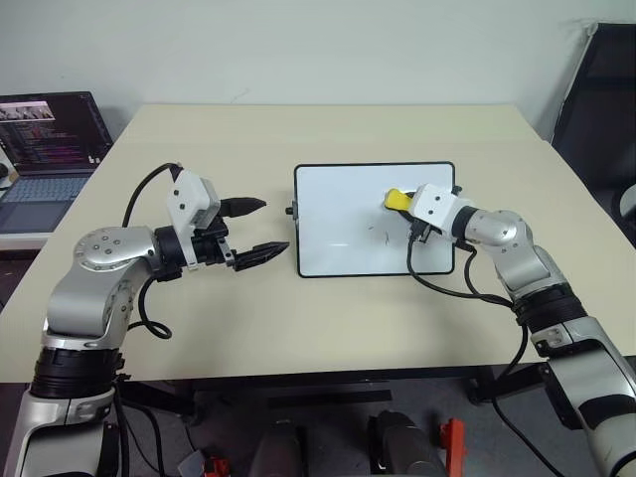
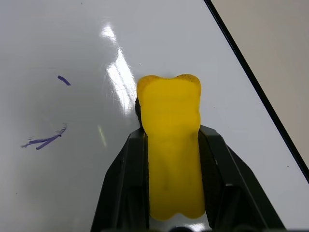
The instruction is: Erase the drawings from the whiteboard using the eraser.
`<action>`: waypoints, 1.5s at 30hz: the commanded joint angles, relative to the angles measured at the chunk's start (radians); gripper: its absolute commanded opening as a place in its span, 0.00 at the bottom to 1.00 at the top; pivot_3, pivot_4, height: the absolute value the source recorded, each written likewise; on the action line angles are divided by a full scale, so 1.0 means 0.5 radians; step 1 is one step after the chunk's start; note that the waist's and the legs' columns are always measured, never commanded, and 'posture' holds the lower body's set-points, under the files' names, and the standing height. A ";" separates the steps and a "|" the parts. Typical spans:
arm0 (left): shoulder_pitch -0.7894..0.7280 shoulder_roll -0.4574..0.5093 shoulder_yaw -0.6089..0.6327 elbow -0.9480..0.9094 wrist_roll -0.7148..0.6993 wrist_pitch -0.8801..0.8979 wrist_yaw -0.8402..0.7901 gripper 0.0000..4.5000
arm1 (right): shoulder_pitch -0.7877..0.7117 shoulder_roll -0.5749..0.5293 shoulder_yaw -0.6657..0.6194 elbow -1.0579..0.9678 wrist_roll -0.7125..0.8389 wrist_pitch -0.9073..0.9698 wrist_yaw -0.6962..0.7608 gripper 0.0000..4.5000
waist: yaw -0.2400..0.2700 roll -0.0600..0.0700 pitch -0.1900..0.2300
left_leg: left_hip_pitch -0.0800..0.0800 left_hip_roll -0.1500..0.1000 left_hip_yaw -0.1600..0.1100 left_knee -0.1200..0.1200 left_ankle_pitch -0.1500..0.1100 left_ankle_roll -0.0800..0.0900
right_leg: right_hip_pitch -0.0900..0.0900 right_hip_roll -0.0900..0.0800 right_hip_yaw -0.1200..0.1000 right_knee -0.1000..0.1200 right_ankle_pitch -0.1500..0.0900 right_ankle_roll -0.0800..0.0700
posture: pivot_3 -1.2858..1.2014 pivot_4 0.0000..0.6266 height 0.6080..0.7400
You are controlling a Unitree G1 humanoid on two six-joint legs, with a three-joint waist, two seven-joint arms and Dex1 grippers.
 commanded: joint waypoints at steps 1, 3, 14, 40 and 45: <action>-0.046 0.002 0.023 -0.050 0.000 -0.035 0.019 1.00 | 0.222 -0.066 0.116 -0.155 0.056 0.143 0.347 0.22 | 0.000 -0.001 -0.001 | 0.000 0.000 -0.001 -0.001 0.000 0.000 | 0.000 0.000 -0.001 0.000 0.000 0.000 | 0.52 0.24 1.00; -0.043 0.004 0.026 -0.049 -0.001 -0.034 0.017 1.00 | 0.333 -0.122 0.153 -0.296 0.095 0.205 0.529 0.22 | 0.001 -0.001 -0.001 | 0.000 0.000 0.000 -0.001 0.000 0.000 | 0.000 0.000 -0.001 -0.001 -0.001 0.000 | 0.52 0.24 1.00; -0.085 -0.002 -0.003 -0.011 0.010 -0.043 0.000 1.00 | 0.008 -0.018 0.026 0.050 -0.101 0.164 -0.054 0.22 | -0.020 -0.001 0.000 | 0.004 0.000 0.004 0.000 0.005 -0.001 | 0.000 0.001 0.006 0.000 0.002 -0.009 | 0.52 0.24 1.00; -0.064 -0.003 0.013 -0.026 0.009 -0.045 0.029 1.00 | -0.191 0.215 0.164 0.253 -0.170 0.296 -0.089 0.22 | -0.038 -0.002 -0.001 | -0.002 0.002 0.003 -0.002 0.007 -0.001 | -0.005 0.002 0.003 -0.002 0.002 -0.010 | 0.52 0.24 1.00; -0.050 -0.005 0.026 -0.025 -0.005 -0.042 0.050 1.00 | -0.186 0.181 0.170 0.380 -0.194 0.269 -0.182 0.22 | -0.030 -0.008 -0.005 | 0.004 0.001 0.003 0.000 0.007 0.000 | 0.001 0.002 0.005 -0.002 0.002 -0.010 | 0.52 0.24 1.00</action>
